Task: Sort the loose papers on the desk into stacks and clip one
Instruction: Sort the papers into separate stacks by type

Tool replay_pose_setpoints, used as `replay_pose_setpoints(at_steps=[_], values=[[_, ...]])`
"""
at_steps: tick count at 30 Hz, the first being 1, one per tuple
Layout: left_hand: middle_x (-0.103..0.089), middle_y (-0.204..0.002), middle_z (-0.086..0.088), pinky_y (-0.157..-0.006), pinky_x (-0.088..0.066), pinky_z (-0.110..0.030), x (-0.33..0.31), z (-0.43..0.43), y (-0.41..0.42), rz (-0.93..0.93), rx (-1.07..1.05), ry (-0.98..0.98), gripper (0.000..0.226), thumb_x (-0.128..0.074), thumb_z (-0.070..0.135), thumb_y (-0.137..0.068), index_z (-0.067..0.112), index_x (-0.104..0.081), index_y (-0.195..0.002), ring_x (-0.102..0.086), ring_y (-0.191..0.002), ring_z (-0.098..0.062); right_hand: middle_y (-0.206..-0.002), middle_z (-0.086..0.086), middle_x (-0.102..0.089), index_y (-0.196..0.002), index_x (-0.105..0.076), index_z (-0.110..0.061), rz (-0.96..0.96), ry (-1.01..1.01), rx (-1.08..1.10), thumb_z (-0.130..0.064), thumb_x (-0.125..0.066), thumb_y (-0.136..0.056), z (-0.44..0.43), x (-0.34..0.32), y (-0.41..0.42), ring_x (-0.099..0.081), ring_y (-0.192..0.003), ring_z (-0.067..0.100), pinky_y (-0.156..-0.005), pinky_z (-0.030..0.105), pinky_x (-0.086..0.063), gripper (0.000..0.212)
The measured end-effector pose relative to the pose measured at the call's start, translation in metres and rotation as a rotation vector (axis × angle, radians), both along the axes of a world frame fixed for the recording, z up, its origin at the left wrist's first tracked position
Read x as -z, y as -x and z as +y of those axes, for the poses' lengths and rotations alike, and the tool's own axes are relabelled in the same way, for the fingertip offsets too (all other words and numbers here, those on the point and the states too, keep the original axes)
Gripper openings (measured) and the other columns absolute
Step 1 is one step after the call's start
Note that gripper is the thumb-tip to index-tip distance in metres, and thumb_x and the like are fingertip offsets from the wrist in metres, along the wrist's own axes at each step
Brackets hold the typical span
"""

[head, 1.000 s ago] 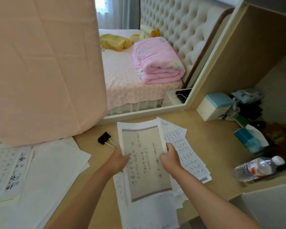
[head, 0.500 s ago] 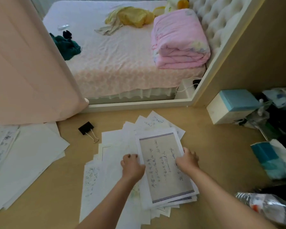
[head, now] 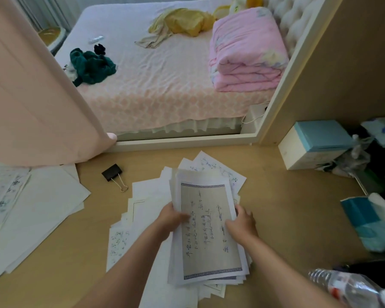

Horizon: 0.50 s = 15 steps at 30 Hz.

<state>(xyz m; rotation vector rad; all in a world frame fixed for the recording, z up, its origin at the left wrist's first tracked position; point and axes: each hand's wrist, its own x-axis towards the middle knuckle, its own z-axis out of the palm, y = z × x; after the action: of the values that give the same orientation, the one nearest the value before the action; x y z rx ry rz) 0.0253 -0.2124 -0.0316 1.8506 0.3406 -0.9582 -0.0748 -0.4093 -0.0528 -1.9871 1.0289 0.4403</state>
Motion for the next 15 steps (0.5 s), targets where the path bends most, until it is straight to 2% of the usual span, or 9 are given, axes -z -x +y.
replay_pose_setpoints(at_steps=[4,7,9,11,13,15], values=[[-0.068,-0.106,-0.014,-0.086,-0.056,-0.046,-0.01,0.003,0.004,-0.081,-0.003,0.022,0.033,-0.064,-0.002,-0.082,0.005,-0.062,-0.114,-0.066,-0.098,-0.031,-0.135,0.01,-0.036,-0.145,-0.039,-0.027,-0.034,-0.016,0.027,-0.024,-0.056,-0.086,-0.004,-0.004,0.003,-0.035,-0.13,0.032,-0.105,0.039,-0.04,0.062],[-0.072,-0.104,-0.016,-0.091,-0.054,-0.052,-0.019,0.031,0.006,-0.093,-0.021,0.114,0.025,-0.068,0.004,-0.087,0.003,-0.065,-0.111,-0.069,-0.097,-0.032,-0.141,0.004,-0.034,-0.149,-0.032,-0.027,-0.189,-0.043,0.082,-0.028,-0.064,-0.084,-0.004,-0.014,0.003,-0.028,-0.135,0.027,-0.109,0.043,-0.035,0.072],[-0.073,-0.105,-0.016,-0.091,-0.054,-0.054,-0.03,0.052,0.007,-0.087,-0.016,0.191,0.026,-0.067,0.004,-0.087,0.003,-0.066,-0.113,-0.07,-0.099,-0.034,-0.138,0.001,-0.045,-0.144,-0.039,-0.03,-0.334,-0.202,0.094,-0.025,-0.067,-0.082,-0.002,-0.025,-0.002,-0.044,-0.127,0.02,-0.105,0.043,-0.044,0.068],[-0.073,-0.106,-0.016,-0.09,-0.054,-0.054,-0.04,0.07,0.008,-0.084,-0.039,0.245,0.026,-0.064,0.001,-0.089,0.005,-0.065,-0.115,-0.07,-0.099,-0.035,-0.123,0.002,-0.065,-0.133,-0.051,-0.03,-0.4,-0.389,0.054,-0.017,-0.067,-0.083,0.004,-0.036,-0.011,-0.063,-0.11,0.018,-0.095,0.043,-0.054,0.054],[-0.073,-0.107,-0.017,-0.09,-0.054,-0.055,-0.05,0.083,0.009,-0.09,-0.078,0.267,0.027,-0.062,-0.001,-0.088,0.005,-0.064,-0.115,-0.07,-0.099,-0.036,-0.111,-0.001,-0.072,-0.121,-0.058,-0.024,-0.415,-0.442,-0.037,-0.009,-0.063,-0.088,0.018,-0.051,-0.022,-0.069,-0.102,0.019,-0.091,0.042,-0.056,0.036],[-0.072,-0.108,-0.019,-0.09,-0.054,-0.056,-0.057,0.095,0.009,-0.141,-0.131,0.275,0.03,-0.064,-0.002,-0.087,0.004,-0.063,-0.117,-0.069,-0.101,-0.039,-0.112,-0.004,-0.07,-0.116,-0.059,-0.021,-0.435,-0.402,-0.097,-0.005,-0.06,-0.091,0.037,-0.063,-0.031,-0.067,-0.103,0.015,-0.093,0.039,-0.055,0.03]])
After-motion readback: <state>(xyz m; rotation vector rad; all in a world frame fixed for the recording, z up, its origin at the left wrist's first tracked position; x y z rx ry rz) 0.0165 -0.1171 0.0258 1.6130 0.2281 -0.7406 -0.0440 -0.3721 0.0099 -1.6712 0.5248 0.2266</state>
